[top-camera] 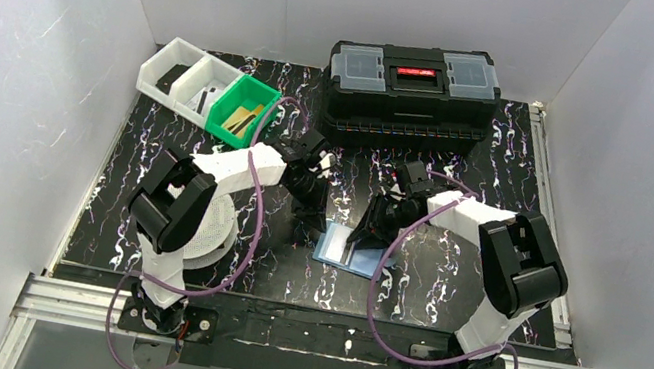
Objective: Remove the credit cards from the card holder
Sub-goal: Remove the credit card from the card holder.
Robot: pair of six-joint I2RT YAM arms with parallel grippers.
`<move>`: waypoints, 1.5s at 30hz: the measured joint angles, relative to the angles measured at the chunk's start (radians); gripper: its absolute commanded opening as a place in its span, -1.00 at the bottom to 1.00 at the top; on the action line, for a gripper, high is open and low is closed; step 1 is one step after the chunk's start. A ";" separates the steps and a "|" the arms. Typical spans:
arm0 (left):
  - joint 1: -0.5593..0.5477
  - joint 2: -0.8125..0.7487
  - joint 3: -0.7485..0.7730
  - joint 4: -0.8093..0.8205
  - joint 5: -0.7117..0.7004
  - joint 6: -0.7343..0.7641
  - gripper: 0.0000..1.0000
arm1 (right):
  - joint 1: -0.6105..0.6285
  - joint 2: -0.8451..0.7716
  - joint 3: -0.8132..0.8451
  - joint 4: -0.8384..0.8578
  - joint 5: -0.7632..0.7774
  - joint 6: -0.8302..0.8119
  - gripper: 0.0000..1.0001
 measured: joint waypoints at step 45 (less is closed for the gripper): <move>-0.061 0.167 0.098 0.030 -0.001 -0.169 -1.00 | -0.132 0.113 -0.126 0.336 -0.276 -0.018 -0.45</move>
